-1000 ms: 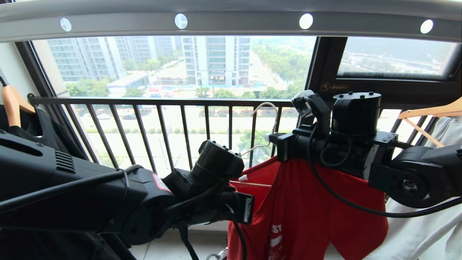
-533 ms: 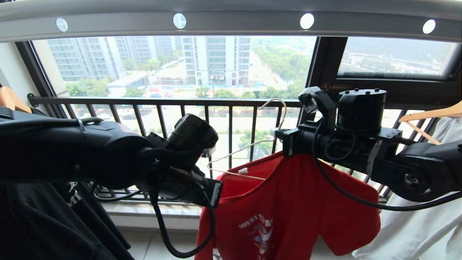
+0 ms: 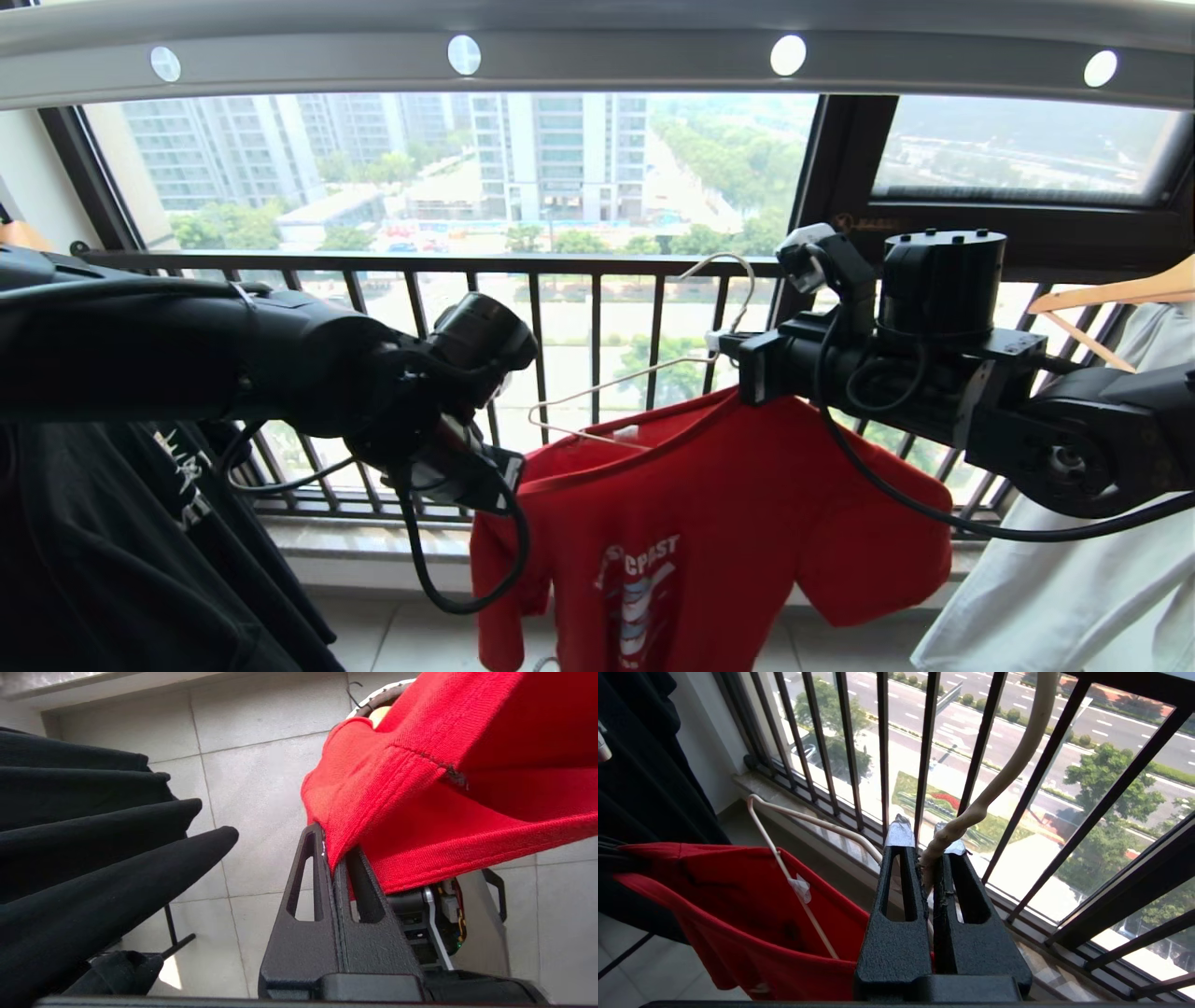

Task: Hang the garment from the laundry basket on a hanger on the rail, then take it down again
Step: Take the clothes off the clothes rack

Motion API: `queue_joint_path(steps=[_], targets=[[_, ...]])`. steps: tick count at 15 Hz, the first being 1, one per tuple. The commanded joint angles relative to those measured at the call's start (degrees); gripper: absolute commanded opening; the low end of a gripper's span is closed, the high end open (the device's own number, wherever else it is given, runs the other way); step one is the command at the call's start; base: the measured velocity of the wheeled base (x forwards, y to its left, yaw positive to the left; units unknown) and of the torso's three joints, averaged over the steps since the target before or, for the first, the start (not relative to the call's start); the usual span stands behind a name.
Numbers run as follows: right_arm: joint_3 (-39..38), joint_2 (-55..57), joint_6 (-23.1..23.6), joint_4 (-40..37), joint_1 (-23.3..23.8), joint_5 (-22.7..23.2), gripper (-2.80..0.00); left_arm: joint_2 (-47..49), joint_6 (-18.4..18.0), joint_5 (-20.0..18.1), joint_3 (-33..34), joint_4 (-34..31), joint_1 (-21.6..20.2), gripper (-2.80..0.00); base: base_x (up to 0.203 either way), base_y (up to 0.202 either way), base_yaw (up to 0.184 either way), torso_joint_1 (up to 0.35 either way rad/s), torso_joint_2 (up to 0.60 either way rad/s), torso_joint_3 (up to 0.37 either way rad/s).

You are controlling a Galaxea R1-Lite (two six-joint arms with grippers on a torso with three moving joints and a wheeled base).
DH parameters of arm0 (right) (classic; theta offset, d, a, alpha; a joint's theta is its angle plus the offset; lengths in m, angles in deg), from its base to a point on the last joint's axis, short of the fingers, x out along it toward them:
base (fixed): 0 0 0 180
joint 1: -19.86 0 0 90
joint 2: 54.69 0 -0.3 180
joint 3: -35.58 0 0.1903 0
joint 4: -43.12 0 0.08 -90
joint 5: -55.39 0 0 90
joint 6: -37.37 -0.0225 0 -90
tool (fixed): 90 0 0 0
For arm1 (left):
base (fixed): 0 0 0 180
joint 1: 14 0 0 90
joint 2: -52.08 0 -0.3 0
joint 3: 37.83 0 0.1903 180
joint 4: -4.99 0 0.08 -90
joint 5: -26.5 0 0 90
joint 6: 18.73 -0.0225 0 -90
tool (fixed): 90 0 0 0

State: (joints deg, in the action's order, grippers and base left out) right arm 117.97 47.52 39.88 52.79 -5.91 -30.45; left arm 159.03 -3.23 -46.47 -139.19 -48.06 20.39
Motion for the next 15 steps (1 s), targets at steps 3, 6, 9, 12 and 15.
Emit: queue_joint_path(steps=[3,6,9,12,15], targets=[[-0.7,-0.1,1.0,0.2,0.0,0.0,-2.80,3.9,1.2,2.3,1.0,-0.2,4.8,-2.80,0.000,0.000,0.000,0.000,0.00,0.000],[-0.8,0.0,0.9,2.2,-0.2,0.0,-2.80,3.8,4.3,-5.0,1.1,2.9,7.3,-2.80,0.000,0.000,0.000,0.000,0.00,0.000],[-1.1,0.0,0.9,3.0,-0.2,0.1,-2.80,6.4,5.0,-1.3,1.7,6.5,7.3,-2.80,0.000,0.000,0.000,0.000,0.00,0.000],[-1.4,0.0,1.0,3.0,-0.3,0.1,-2.80,10.7,5.2,4.9,1.8,11.6,6.2,-2.80,0.000,0.000,0.000,0.000,0.00,0.000],[-1.6,0.0,1.1,3.0,-0.2,0.0,-2.80,11.5,5.7,5.9,0.6,13.1,3.1,-2.80,0.000,0.000,0.000,0.000,0.00,0.000]])
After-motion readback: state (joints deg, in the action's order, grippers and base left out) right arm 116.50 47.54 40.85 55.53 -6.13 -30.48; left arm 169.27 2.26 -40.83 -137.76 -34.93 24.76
